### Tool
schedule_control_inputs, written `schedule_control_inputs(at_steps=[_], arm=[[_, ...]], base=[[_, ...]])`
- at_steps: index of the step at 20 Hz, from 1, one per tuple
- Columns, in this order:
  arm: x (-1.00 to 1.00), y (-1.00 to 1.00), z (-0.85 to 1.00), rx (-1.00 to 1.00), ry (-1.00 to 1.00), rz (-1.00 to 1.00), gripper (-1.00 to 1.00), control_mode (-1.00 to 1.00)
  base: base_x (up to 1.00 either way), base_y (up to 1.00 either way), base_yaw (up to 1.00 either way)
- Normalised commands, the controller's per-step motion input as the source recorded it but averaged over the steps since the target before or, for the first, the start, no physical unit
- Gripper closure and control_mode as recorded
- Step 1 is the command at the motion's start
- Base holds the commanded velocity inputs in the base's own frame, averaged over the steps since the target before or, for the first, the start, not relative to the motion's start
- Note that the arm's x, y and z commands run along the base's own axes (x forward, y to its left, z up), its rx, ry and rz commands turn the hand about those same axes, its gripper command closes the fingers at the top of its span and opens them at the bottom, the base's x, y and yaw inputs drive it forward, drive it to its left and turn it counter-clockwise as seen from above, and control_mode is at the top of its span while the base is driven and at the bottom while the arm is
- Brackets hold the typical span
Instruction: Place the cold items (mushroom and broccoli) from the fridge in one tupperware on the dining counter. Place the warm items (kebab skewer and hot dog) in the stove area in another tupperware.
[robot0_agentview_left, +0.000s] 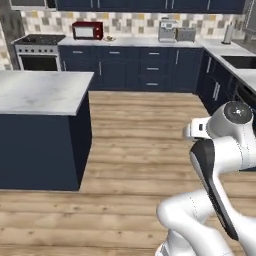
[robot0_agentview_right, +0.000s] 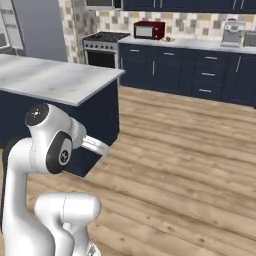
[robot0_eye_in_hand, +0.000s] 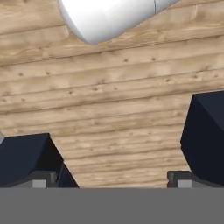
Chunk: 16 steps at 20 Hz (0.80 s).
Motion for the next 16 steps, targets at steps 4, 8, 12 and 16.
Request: schedule_control_inputs(at_steps=[4,8,12,16], arm=[[0.00,0.00,0.00,0.00,0.00,0.00,-1.00,1.00],[0.00,0.00,0.00,0.00,0.00,0.00,-1.00,1.00],[0.00,0.00,0.00,0.00,0.00,0.00,-1.00,1.00],[0.00,0.00,0.00,0.00,0.00,0.00,-1.00,1.00]], base=[[1.00,-0.17,0.07],[1.00,-0.13,0.11],[1.00,-0.16,0.19],[1.00,-0.29,0.31]])
